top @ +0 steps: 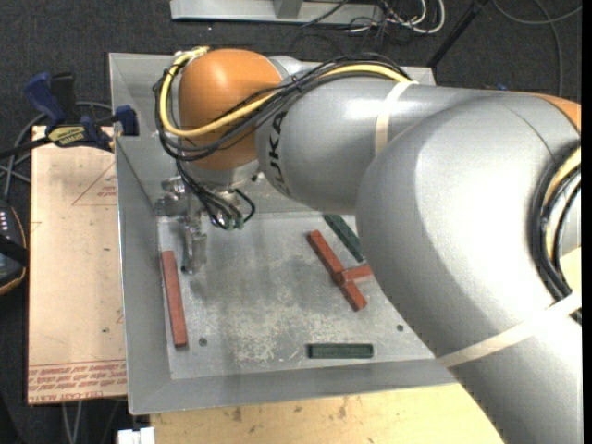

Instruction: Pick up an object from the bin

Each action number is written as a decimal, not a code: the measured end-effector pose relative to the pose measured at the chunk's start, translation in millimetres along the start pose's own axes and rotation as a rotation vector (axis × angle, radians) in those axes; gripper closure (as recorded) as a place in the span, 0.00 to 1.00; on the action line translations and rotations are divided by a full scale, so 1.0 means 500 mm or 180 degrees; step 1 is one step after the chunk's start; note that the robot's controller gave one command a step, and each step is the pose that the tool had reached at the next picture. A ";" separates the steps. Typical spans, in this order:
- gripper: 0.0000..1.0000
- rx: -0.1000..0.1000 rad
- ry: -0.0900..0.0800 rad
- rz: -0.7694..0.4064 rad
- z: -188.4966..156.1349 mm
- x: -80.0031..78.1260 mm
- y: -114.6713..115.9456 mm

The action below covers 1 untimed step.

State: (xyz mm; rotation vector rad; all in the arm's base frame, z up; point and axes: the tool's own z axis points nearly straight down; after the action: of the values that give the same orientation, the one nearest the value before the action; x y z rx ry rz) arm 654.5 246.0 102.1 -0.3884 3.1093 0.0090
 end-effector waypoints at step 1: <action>0.00 0.0009 0.0017 -0.0953 -0.023 0.010 -0.037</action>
Offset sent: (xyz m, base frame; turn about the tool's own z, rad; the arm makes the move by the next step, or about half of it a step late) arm -0.0015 -0.0194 0.0106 -0.3020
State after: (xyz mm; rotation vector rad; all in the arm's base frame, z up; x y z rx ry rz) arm 653.9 226.8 113.5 -0.8492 3.0205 0.0014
